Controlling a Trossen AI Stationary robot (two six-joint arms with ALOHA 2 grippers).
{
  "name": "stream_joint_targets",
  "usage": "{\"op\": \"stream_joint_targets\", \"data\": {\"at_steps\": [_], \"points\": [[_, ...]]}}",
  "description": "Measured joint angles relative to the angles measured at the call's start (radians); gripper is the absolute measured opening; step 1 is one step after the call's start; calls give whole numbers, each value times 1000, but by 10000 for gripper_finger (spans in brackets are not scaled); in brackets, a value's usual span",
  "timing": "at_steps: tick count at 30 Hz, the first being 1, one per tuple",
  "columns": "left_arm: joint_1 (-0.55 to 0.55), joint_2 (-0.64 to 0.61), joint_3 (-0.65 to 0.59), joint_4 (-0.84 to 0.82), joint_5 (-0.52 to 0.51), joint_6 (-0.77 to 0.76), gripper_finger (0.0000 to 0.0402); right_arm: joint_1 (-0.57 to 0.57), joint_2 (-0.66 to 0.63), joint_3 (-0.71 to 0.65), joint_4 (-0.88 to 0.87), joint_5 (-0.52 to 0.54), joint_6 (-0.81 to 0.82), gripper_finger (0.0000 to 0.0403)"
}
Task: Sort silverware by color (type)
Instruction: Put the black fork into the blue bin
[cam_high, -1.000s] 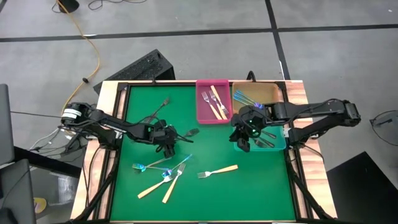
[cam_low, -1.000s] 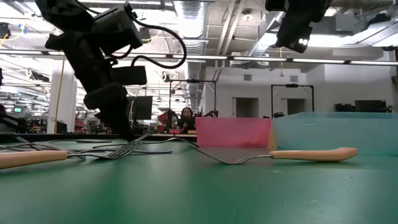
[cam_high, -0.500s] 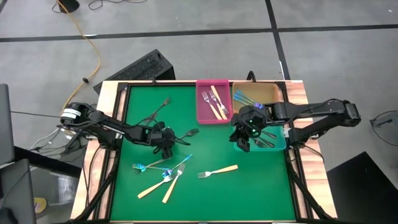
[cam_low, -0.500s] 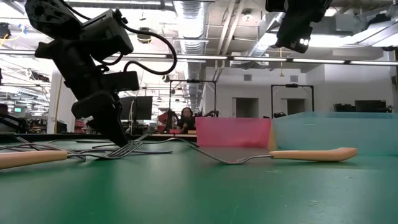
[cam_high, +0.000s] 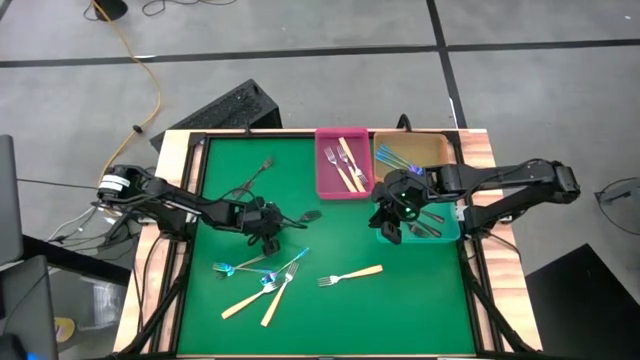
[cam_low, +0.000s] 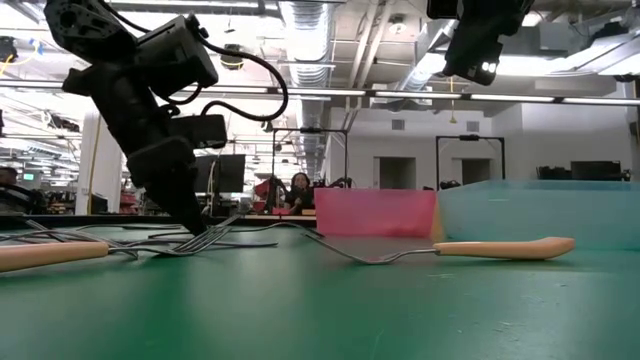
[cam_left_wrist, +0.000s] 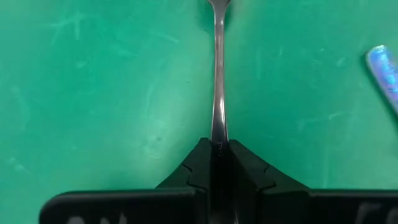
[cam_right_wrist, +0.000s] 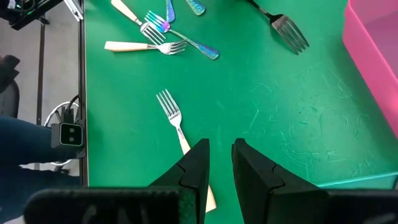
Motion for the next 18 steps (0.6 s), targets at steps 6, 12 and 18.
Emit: {"op": "stream_joint_targets", "data": {"at_steps": [6, 12, 18], "points": [[-4, -89, 21, -26, 130, -30, 15, 0, 0, 0, 3, 0, -1, 93], [-2, -221, 28, 5, 128, -107, 14, 0, 0, 0, 21, 0, -1, 93], [-2, -418, 29, 85, -28, -117, 14, -1, 0, 0, 120, 0, -8, 93]]}}
